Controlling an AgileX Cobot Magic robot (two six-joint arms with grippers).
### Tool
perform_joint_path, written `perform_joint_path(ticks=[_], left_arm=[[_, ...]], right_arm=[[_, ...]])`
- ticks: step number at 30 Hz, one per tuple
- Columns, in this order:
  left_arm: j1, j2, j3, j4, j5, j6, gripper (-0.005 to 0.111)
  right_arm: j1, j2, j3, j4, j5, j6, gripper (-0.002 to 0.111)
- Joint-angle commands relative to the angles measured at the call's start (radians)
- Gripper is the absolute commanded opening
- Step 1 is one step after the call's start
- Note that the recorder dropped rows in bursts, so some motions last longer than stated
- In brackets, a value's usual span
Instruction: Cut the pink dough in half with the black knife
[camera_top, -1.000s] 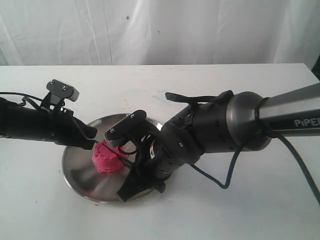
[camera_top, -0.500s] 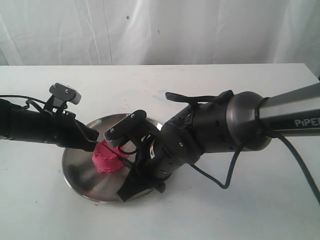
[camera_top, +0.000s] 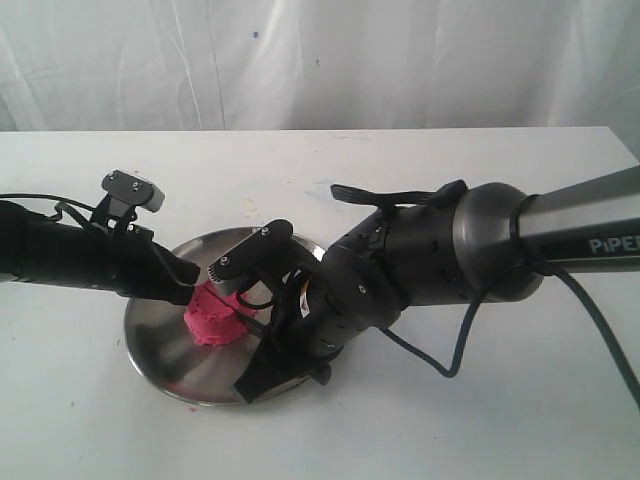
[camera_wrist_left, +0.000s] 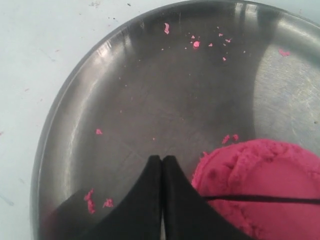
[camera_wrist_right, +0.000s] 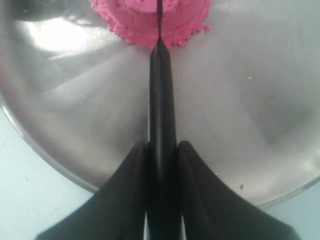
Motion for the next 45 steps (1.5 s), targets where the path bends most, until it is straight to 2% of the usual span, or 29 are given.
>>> perform_joint_path(ticks=[1,12,45], left_arm=[[-0.003,0.009,0.009,-0.022,-0.012,0.007,0.0],[-0.003,-0.063,0.005,-0.022,-0.03,0.007,0.0],[-0.003,0.04,0.005,-0.022,-0.02,0.014,0.0]], right_arm=[[0.001,0.003,0.003,0.0,-0.001,-0.003,0.0],[0.001,0.003,0.003,0.0,-0.001,-0.003,0.0],[0.001,0.003,0.003,0.0,0.008,-0.003,0.0]])
